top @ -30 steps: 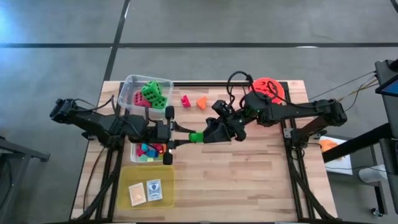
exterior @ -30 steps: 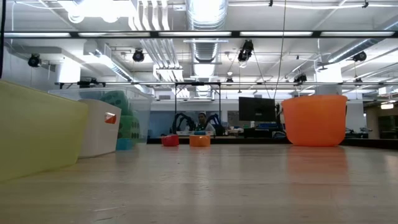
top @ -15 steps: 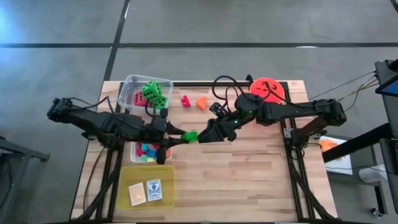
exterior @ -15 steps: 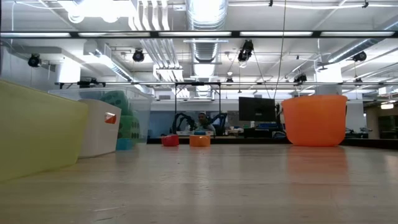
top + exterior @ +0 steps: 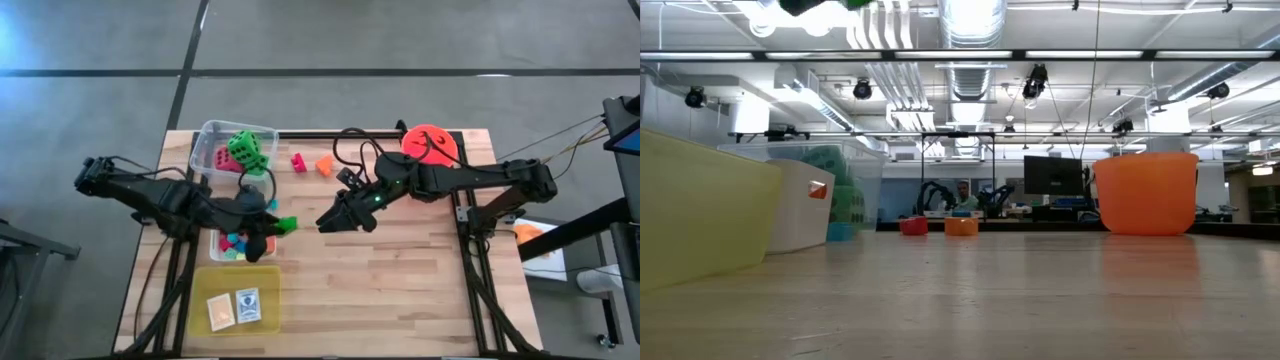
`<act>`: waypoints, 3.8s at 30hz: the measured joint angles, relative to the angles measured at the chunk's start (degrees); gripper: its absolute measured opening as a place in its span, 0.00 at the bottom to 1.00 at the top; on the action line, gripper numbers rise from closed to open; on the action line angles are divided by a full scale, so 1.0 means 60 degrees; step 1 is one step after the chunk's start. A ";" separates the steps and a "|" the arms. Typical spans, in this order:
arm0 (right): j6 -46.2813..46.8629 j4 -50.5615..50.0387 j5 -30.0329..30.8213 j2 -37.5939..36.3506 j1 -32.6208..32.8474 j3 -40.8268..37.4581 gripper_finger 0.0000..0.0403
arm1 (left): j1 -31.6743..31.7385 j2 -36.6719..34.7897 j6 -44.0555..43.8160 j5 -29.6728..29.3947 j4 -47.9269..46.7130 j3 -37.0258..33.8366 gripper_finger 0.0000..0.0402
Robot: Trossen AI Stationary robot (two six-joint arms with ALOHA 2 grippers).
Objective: Pick & Place Toys
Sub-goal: Put the dark green game piece into the white bin, then put the blue game piece into the white bin
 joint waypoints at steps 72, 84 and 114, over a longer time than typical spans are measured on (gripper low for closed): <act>-0.0668 -0.0562 0.1015 0.0000 0.0011 -0.0004 0.70 | 0.0178 0.0036 -0.7649 0.2009 -0.2411 -0.4323 0.46; -0.0891 -0.1497 0.1588 0.0000 0.0015 -0.0004 0.70 | 0.0200 0.0029 -0.7529 0.2765 -0.2537 -0.3073 0.56; -0.1096 -0.1460 0.1673 -0.0004 0.0306 -0.0004 0.70 | 0.4553 0.1559 -0.4008 0.1649 -0.1356 -0.1632 0.38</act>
